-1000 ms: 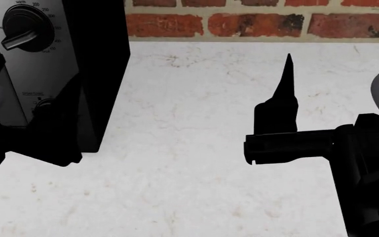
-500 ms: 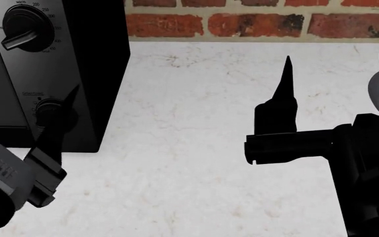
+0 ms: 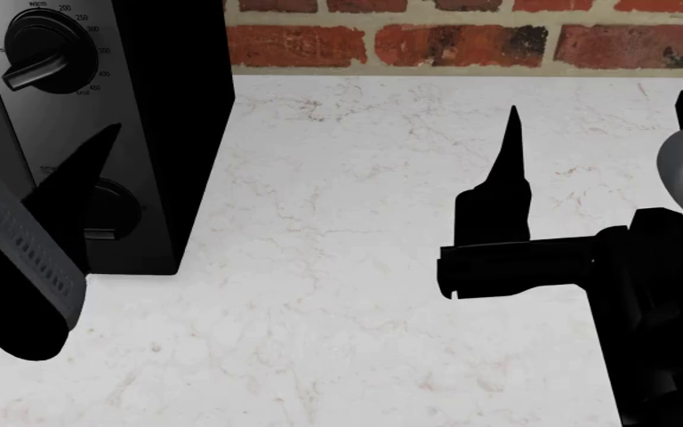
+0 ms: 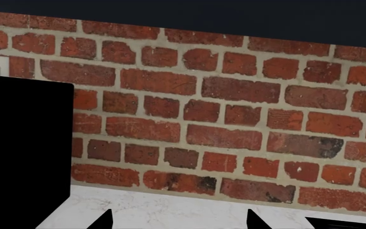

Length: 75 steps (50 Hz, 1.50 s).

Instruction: Decrease the toaster oven temperature.

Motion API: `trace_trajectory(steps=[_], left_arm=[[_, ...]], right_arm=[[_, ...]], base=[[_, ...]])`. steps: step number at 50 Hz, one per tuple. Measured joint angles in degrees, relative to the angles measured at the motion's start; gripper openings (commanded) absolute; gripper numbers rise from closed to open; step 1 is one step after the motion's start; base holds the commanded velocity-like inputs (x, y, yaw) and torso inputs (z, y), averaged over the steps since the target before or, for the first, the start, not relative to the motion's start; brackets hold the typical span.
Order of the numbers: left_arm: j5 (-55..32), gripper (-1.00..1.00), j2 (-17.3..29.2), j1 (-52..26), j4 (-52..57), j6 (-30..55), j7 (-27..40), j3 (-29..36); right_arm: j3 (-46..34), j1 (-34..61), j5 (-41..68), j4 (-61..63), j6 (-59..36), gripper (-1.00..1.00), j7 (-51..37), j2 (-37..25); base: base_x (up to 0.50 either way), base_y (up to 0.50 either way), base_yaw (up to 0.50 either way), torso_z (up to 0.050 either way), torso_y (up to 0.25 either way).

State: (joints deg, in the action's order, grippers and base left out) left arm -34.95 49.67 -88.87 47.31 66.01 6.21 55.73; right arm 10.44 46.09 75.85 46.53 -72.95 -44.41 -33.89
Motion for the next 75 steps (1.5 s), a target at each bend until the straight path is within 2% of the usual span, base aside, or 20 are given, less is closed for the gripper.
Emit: trace_trajectory(steps=[10, 19, 55, 75], left_arm=[[5.57, 1.00, 1.61, -2.31, -3.83, -3.93, -4.74, 6.01], [8.13, 1.00, 2.41, -3.00, -6.72, -6.51, -7.29, 8.81], [12.78, 1.00, 2.04, -1.19, -16.53, -13.23, -10.75, 13.60], [14.64, 1.00, 0.83, -0.81, -19.79, -13.69, -10.73, 14.93]], right_arm=[[-0.37, -0.45, -0.26, -0.08, 0.67, 1.00, 0.17, -0.13], [-0.76, -0.83, -0.52, -0.10, 1.24, 1.00, 0.32, -0.20], [-1.19, -2.46, -0.25, 0.03, 3.04, 1.00, 0.13, -1.22], [-0.89, -4.37, -0.94, 0.19, 4.65, 1.00, 0.96, -1.84]], base=[[0.00, 0.00, 0.00, 0.000, 0.000], [0.00, 0.00, 0.00, 0.000, 0.000], [0.00, 0.00, 0.00, 0.000, 0.000], [0.00, 0.00, 0.00, 0.000, 0.000]])
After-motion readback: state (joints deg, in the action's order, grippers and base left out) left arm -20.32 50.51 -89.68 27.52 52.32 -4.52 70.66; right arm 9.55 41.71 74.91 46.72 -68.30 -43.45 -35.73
